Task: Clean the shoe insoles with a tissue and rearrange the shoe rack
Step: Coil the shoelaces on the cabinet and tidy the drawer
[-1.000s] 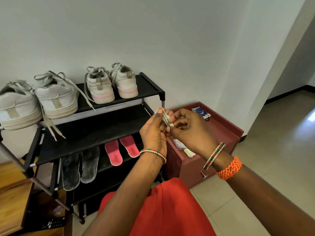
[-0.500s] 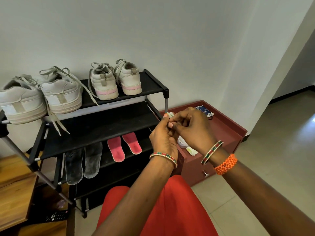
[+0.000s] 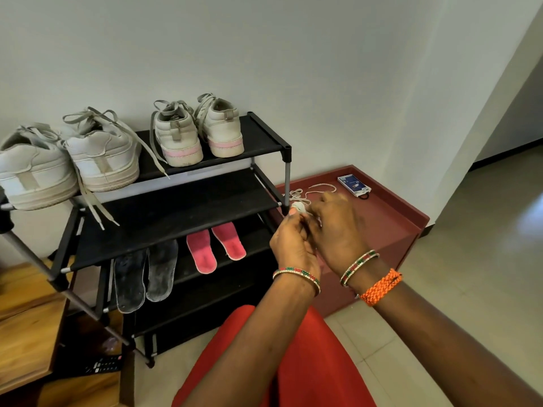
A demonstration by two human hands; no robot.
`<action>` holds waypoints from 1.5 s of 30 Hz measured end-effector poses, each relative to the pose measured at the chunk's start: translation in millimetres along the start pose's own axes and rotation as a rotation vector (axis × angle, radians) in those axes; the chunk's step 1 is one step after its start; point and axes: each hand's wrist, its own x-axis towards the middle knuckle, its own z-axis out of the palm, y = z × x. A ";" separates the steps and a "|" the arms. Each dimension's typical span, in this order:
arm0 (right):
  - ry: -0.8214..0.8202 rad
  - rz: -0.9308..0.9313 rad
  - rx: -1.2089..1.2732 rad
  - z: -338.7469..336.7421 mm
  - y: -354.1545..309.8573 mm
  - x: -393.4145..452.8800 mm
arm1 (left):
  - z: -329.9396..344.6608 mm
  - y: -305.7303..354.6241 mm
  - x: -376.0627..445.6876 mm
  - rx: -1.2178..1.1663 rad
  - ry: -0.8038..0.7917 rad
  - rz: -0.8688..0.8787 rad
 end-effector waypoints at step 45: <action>0.118 0.809 0.385 322.5 351.6 82.0 | -42.1 -137.7 375.4 1.370 -0.322 0.395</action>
